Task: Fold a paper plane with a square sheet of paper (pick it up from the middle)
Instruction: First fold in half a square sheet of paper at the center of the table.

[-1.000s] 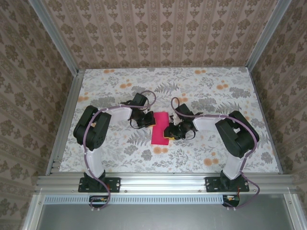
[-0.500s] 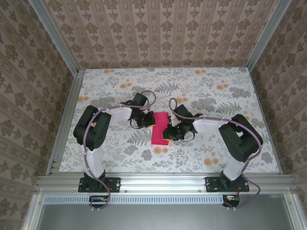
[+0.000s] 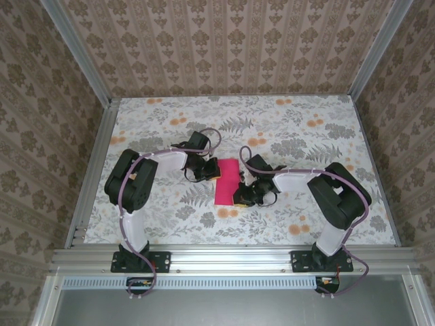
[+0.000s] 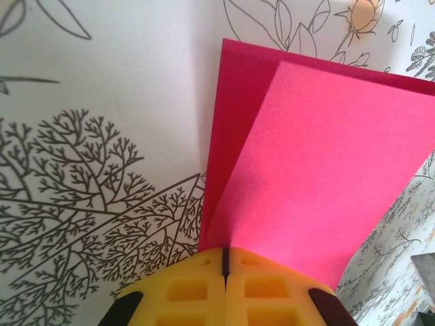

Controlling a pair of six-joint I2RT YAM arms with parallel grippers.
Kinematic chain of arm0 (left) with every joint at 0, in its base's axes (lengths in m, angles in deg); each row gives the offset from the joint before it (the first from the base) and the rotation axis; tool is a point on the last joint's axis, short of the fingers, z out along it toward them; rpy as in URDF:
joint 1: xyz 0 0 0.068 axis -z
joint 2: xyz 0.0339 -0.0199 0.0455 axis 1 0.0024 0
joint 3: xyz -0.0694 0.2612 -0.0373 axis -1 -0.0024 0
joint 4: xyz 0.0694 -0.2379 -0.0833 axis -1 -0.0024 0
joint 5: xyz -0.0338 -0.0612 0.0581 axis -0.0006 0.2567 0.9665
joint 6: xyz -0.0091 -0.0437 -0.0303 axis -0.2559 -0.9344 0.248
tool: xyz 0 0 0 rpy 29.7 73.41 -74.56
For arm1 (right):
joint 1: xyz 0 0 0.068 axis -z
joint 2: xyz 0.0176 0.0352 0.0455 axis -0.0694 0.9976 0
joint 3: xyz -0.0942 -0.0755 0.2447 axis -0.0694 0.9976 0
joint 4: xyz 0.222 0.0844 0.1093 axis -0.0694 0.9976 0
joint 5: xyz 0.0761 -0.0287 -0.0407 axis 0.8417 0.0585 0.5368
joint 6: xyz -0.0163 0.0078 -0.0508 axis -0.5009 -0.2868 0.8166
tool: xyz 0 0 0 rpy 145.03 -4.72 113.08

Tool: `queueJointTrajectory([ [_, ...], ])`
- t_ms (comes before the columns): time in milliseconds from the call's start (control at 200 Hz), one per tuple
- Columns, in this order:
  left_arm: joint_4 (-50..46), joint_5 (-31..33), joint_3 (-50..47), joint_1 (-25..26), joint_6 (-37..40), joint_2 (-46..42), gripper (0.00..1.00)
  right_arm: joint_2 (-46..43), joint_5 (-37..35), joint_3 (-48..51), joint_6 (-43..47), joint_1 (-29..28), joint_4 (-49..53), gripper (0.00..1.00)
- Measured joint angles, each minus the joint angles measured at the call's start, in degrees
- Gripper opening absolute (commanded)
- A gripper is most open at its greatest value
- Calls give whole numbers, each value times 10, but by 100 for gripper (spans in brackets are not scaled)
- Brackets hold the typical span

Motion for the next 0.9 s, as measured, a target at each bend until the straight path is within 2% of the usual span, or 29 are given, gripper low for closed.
queueJointTrajectory([
  [230,0,-1,0,0,0,0,0,-31,-31,-59,0,24,0,16],
  [590,-5,-2,3,0,4,2,0,92,-56,-147,9,54,-21,16],
  [900,-15,-2,11,0,12,5,0,115,-89,-139,7,74,-50,15],
])
